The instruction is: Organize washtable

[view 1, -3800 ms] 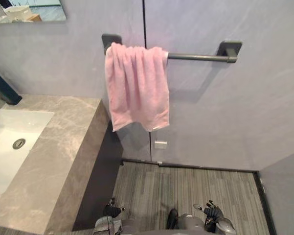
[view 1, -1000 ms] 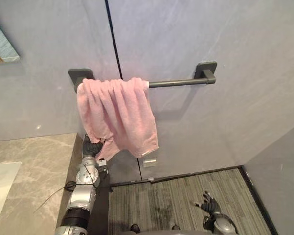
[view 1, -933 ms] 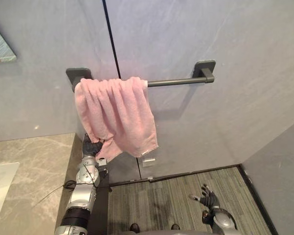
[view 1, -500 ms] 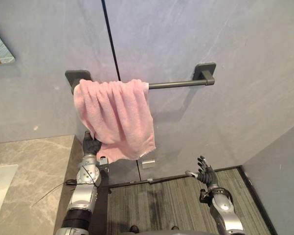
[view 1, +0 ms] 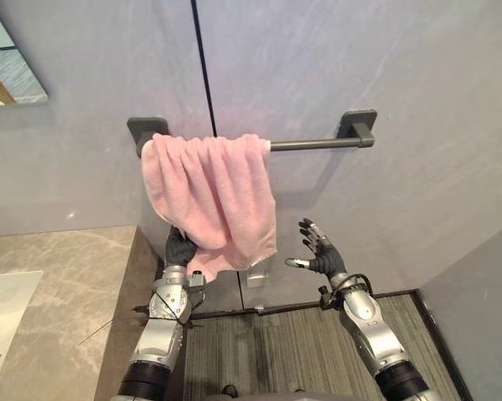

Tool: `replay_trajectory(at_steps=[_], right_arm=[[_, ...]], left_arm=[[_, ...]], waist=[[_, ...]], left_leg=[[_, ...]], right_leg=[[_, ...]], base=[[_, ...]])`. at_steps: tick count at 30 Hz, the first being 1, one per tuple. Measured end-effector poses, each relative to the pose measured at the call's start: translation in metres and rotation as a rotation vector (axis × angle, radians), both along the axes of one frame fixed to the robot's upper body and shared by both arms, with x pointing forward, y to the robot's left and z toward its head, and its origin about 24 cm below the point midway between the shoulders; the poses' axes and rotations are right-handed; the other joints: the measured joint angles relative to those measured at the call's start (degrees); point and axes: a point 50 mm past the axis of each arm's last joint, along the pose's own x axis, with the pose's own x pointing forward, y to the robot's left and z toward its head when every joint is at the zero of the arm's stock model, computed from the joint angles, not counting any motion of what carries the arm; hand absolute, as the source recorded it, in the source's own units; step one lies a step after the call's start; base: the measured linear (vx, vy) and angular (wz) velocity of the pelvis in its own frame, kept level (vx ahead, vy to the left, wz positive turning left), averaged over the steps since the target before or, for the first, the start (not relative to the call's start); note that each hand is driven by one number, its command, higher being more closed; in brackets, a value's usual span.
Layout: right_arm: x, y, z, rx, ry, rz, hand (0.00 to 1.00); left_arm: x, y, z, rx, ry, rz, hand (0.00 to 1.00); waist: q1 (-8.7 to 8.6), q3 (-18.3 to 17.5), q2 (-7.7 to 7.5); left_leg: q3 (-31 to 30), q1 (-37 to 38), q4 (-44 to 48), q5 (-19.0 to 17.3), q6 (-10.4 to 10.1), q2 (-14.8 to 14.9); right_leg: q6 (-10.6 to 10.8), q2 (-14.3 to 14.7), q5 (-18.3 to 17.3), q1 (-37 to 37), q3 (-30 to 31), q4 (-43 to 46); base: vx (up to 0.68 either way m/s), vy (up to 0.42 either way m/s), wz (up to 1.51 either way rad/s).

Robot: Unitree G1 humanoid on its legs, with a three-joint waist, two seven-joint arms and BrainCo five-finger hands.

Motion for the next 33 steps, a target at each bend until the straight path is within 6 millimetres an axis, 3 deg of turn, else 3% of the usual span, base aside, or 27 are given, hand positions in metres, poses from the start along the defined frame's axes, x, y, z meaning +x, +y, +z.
replay_trajectory(at_steps=[10, 11, 19, 24, 33], right_arm=[[0.012, 0.033, 0.020, -0.007, -0.077, 0.136, 0.00], [0.014, 0.035, 0.024, -0.008, -0.089, 0.144, 1.00], [0.030, 0.038, 0.027, -0.020, -0.086, 0.101, 1.00], [0.032, 0.037, 0.028, 0.006, -0.082, 0.088, 1.00], [0.037, 0.027, 0.033, 0.071, -0.087, -0.001, 1.00]], left_arm=[[0.000, -0.016, 0.002, -0.028, -0.015, -0.062, 1.00], [-0.001, -0.018, 0.001, -0.042, -0.012, -0.066, 1.00], [-0.001, -0.022, 0.000, -0.086, -0.007, -0.077, 1.00], [0.000, -0.024, 0.002, -0.088, -0.014, -0.084, 1.00], [0.000, -0.025, 0.009, -0.091, -0.045, -0.090, 1.00]], waist=[[1.34, 0.0, 0.00], [1.36, 0.0, 0.00], [1.79, 0.0, -0.01], [2.78, 0.0, -0.03], [2.81, 0.0, -0.79]], left_leg=[[-2.3, -0.3, 0.2, 0.3, 0.3, 0.0], [-2.4, -0.4, 0.2, 0.3, 0.3, 0.0], [-3.0, -1.3, 0.0, 0.7, 0.3, 0.0], [-2.9, -1.5, 0.0, 0.7, 0.3, 0.0], [-2.1, -0.9, 0.0, 0.7, 0.3, 0.1]], right_leg=[[-0.2, 0.0, -0.3, 0.7, -2.2, 0.2], [-0.2, 0.0, -0.3, 0.7, -2.3, 0.2], [-0.2, 0.0, -0.4, 0.0, -2.9, 0.2], [-0.2, 0.3, -0.4, -0.1, -2.9, 0.2], [-0.3, 0.2, -0.5, -0.2, -2.0, 0.9]], base=[[-0.03, -0.019, 0.11], [-0.04, -0.014, 0.04], [-0.02, -0.014, 0.04], [0.00, 0.000, 0.00], [-0.03, -0.006, -0.05]])
